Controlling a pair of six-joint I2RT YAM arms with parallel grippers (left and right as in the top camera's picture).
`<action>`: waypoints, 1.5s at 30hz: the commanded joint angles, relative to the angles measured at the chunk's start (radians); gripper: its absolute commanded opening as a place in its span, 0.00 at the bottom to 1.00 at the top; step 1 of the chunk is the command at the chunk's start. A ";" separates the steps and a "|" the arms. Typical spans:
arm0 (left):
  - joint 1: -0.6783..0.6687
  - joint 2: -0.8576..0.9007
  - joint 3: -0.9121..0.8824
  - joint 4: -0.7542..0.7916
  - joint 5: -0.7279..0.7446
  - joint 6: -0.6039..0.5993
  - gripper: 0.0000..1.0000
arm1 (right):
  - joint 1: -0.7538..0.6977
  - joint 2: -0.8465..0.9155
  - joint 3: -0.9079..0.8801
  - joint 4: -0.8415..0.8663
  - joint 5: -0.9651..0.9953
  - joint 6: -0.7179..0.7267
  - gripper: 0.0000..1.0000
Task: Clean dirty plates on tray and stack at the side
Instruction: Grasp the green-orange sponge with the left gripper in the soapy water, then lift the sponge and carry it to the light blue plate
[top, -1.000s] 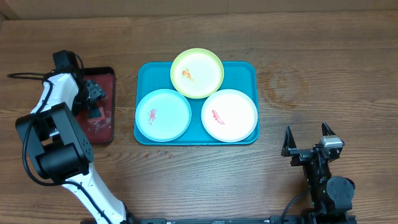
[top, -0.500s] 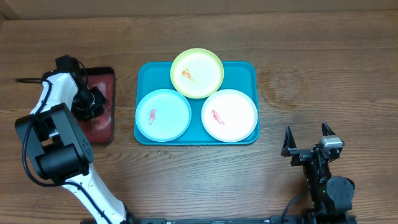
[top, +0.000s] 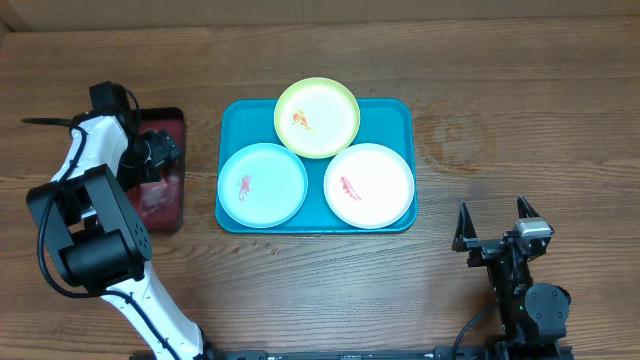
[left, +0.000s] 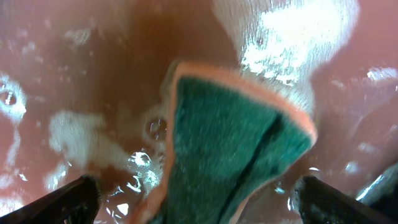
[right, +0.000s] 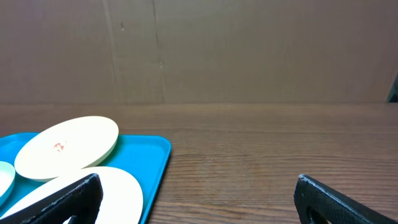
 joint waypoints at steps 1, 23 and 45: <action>-0.002 0.033 0.038 -0.030 -0.024 0.023 0.97 | 0.006 -0.009 -0.010 0.006 -0.001 -0.001 1.00; -0.003 0.016 0.492 -0.461 -0.015 0.029 0.04 | 0.006 -0.009 -0.010 0.006 -0.001 -0.001 1.00; 0.006 -0.019 0.536 -0.612 -0.016 -0.001 0.04 | 0.006 -0.009 -0.010 0.006 -0.001 -0.001 1.00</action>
